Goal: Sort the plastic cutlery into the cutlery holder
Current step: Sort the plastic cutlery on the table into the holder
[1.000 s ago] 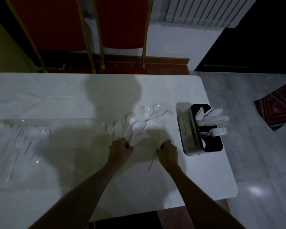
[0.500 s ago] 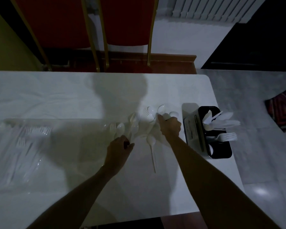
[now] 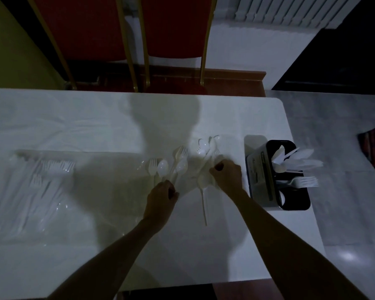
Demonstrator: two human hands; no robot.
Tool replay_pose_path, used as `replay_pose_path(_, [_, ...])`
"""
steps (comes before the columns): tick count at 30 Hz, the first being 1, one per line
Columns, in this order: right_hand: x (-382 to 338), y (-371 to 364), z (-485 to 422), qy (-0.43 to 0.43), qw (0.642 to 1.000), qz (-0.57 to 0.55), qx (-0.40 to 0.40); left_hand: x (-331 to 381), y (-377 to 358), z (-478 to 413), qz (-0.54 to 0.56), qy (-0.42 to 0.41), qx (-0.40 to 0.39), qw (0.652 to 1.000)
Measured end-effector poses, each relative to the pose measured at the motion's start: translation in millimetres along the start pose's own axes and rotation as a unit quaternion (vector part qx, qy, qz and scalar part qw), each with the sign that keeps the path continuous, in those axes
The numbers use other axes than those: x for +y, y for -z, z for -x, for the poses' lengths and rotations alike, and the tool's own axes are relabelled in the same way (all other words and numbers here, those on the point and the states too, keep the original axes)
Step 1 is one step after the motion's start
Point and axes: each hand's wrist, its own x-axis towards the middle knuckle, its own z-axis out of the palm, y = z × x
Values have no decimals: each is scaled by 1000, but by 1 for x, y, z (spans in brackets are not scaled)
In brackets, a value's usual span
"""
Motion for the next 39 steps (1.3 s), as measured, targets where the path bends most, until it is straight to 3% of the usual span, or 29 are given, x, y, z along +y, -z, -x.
replay_pose_path(5, [5, -11, 12, 106, 989, 78, -64, -8, -5, -1, 32, 2, 1, 999])
replay_pose_path(7, [3, -11, 13, 117, 987, 85, -70, -10, -3, 0, 54, 6, 49, 997])
replay_pose_path(10, [0, -8, 11, 122, 990, 71, 18, -17, 2, -6, 13, 30, 166, 986])
replay_pose_path(12, [-4, -4, 7, 108, 987, 80, 88, -25, 4, -10, -14, 61, 190, 980])
replay_pose_path(17, [-8, -2, -2, 78, 989, 120, 42, -37, 9, -17, -7, 104, 135, 985])
replay_pose_path(24, [-6, -4, -2, 95, 995, 43, -9, -43, 12, -22, 33, 117, 111, 986])
replay_pose_path(29, [-1, 0, -3, 37, 987, 94, 125, -33, 19, -20, 56, 126, 129, 982])
replay_pose_path(34, [8, 5, -8, 6, 982, 154, 112, -17, 19, -25, 74, 75, 142, 984])
replay_pose_path(39, [8, 10, -14, -46, 984, 145, 88, 3, 15, -34, 76, 43, 102, 991])
